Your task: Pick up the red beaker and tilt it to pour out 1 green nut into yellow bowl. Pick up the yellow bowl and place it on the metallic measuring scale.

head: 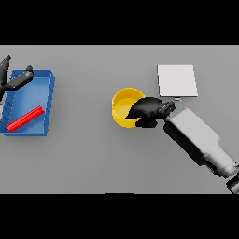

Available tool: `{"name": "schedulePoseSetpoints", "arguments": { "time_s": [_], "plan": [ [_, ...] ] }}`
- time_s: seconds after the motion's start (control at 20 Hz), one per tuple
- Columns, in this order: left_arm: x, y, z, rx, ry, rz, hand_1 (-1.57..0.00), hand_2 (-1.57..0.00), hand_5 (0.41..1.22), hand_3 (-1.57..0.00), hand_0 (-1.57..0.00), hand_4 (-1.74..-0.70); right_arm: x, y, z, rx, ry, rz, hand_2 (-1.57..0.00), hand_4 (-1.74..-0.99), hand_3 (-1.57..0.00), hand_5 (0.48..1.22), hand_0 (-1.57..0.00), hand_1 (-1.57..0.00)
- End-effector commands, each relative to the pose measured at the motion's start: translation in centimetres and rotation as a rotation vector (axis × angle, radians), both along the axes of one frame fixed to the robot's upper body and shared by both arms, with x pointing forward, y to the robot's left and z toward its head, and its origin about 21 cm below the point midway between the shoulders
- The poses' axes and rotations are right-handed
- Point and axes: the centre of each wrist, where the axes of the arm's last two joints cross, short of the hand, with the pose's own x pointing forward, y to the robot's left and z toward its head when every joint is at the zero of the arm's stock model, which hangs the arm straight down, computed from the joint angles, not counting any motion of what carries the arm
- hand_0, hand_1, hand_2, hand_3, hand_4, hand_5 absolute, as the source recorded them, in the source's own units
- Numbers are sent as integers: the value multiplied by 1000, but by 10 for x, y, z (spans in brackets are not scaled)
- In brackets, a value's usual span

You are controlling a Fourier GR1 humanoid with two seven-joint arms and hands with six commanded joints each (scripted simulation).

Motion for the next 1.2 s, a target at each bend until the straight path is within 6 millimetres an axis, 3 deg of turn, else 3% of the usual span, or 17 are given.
{"name": "schedulePoseSetpoints", "arguments": {
  "time_s": [0.0,0.2,0.35,0.55,0.8,1.0,1.15],
  "plan": [
    [-1,2,-1,-1,-10,-2,1,1,724,1,1,-806,1,0,0,-2,2,-5,-1424,-1711,-1176,1199,-1480,-1474],
    [-1,5,0,11,-16,-6,1,1,724,1,1,-801,0,-7,19,18,-10,-17,-1490,-1729,-1192,1212,-1534,-1531],
    [0,5,2,13,-12,2,1,1,721,1,1,-798,5,-9,49,27,-50,-12,-1506,-1731,-1377,1216,-1552,-1551],
    [0,3,4,7,-13,-10,1,1,722,1,1,-800,2,-16,77,4,-116,-54,-1544,-1724,-1308,1219,-1563,-1563],
    [2,3,8,25,-26,-9,1,1,723,1,1,-799,-1,-18,93,15,-137,-84,-1562,-1719,-1243,1220,-1568,-1568],
    [-2,2,10,14,-30,-7,1,1,741,1,1,-811,13,-37,110,7,-219,-126,-1567,-1720,-1325,1221,-1570,-1570],
    [-3,2,8,32,-19,2,1,1,734,1,1,-801,27,-57,114,-4,-261,-199,-1569,-1719,-1256,1221,-1570,-1570]
  ]
}}
